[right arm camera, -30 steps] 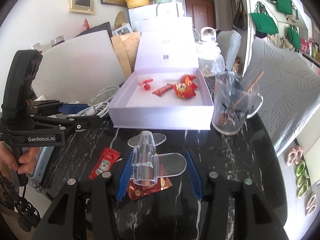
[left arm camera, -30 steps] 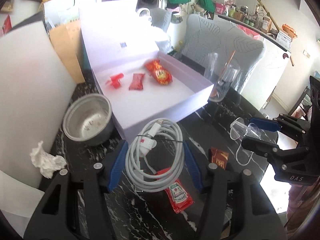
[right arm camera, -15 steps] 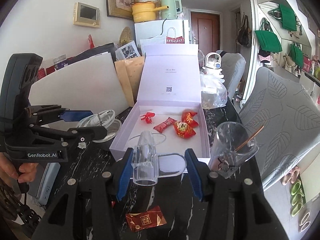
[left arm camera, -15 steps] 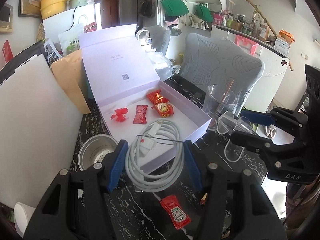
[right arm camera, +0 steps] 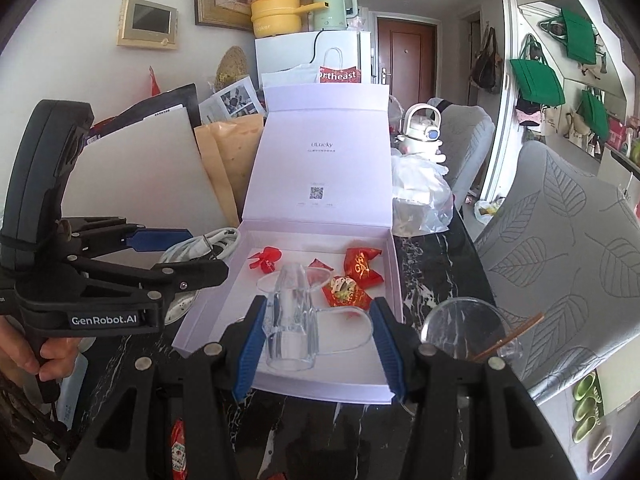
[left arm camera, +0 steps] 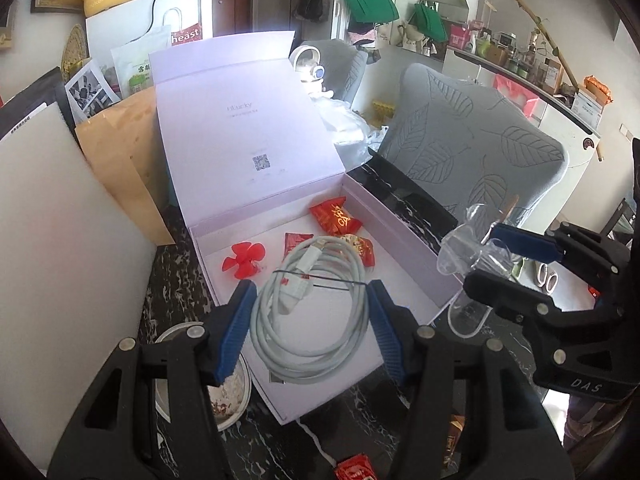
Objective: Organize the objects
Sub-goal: 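Carry the cable bundle and the clear plastic piece into the white box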
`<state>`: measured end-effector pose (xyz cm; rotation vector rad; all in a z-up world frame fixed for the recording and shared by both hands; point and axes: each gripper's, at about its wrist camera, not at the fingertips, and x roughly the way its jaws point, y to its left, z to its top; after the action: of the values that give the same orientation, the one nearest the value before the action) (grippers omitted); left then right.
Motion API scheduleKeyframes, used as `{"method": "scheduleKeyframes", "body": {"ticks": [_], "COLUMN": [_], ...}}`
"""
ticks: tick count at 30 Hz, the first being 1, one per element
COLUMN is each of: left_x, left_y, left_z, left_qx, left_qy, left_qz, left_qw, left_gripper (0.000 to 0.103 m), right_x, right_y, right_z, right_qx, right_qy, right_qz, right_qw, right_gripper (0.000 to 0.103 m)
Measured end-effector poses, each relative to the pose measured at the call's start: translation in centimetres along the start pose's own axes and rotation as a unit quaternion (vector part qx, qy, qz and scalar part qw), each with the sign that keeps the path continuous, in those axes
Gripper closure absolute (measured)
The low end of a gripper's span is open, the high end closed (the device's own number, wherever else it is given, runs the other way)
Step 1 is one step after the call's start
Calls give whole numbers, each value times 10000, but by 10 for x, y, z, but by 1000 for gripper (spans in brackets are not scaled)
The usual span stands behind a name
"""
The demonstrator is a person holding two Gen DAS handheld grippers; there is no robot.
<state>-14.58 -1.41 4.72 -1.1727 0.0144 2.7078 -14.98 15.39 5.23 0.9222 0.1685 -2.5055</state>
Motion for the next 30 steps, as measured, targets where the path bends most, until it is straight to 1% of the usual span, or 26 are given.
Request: {"method": "scheduleKeyframes", "body": {"ticks": [10, 15, 24, 30], "left_x": [50, 72, 107, 131], "left_y": [20, 30, 39, 43], "left_z": [20, 28, 39, 45], "left_qx": [-27, -4, 83, 132], "left_qy": [271, 403, 603, 800], "left_qz": [121, 155, 204, 185], "left_qw": [9996, 9991, 9979, 9965], "left_gripper": [47, 47, 47, 47], "right_x": [51, 73, 106, 124], "right_y": [-12, -12, -11, -16], "right_z": [20, 32, 49, 54], "right_qx": [87, 26, -135, -207], "right_qy": [134, 151, 193, 302], "right_qz": [-90, -283, -419, -485], "right_qw": [9998, 9995, 9988, 9982], "right_gripper": [51, 51, 51, 51]}}
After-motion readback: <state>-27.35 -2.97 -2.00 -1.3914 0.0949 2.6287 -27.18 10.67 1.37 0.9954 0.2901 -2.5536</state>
